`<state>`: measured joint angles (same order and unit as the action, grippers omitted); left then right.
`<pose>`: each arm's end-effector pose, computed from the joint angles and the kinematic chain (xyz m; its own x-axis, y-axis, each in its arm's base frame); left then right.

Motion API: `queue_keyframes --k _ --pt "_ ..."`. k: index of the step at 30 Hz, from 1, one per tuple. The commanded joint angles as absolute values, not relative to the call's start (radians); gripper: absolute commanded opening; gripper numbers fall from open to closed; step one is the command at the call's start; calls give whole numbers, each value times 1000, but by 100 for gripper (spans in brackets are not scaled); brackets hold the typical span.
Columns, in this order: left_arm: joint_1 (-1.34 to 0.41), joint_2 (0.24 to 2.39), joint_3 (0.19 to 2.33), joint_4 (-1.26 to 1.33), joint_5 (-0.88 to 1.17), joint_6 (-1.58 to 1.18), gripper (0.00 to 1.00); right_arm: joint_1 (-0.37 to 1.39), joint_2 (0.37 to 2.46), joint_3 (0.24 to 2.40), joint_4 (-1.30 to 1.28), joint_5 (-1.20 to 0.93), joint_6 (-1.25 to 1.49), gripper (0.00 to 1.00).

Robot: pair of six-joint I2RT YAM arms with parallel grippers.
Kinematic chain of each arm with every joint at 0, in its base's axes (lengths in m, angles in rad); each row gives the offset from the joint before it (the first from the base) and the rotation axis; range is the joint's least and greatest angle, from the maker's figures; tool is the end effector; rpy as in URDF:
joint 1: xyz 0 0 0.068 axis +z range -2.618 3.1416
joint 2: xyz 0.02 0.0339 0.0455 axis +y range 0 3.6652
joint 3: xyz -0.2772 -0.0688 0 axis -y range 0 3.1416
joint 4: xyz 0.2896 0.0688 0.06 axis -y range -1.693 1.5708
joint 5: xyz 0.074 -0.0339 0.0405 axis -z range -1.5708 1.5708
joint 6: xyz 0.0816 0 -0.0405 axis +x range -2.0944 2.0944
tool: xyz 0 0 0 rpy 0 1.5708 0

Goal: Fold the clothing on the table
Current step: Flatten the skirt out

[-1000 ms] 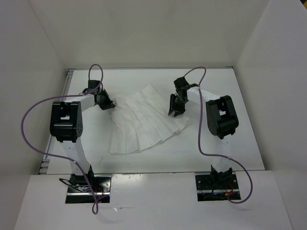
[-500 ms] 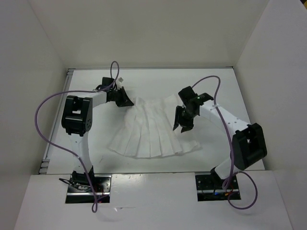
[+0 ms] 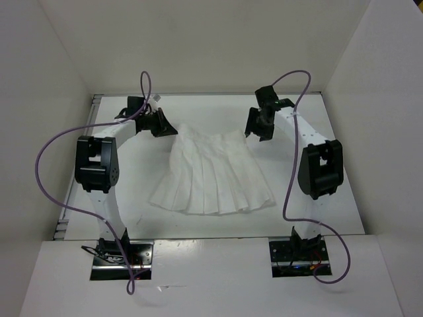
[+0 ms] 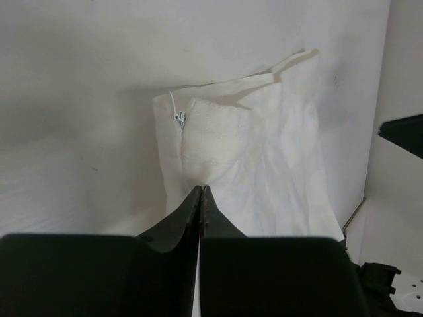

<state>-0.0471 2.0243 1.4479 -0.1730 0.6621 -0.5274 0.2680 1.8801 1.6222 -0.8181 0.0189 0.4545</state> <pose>0.5153 -0.0745 0.1609 -0.8329 -0.3581 -0.4218 0.0781 0.6786 -0.7303 0.4571 0.1239 0.2248 -0.8749 0.2149 -0.4339 0.1425 0.9707 0.1935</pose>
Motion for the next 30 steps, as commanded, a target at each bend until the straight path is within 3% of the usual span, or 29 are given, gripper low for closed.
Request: queue_keyframes --k 1,7,23,30 --pt "-31 1950 1465 -152 712 -514 0 232 1920 1690 -712 34 356 64" --pt "9 1937 1434 -152 712 -514 0 200 2026 1718 -637 -11 302 62" --pt "28 1960 1404 -150 721 -514 0 176 2302 1902 -558 -374 284 49" --pt "28 1960 1404 -160 721 -505 0 196 2376 1953 -549 -411 293 41"
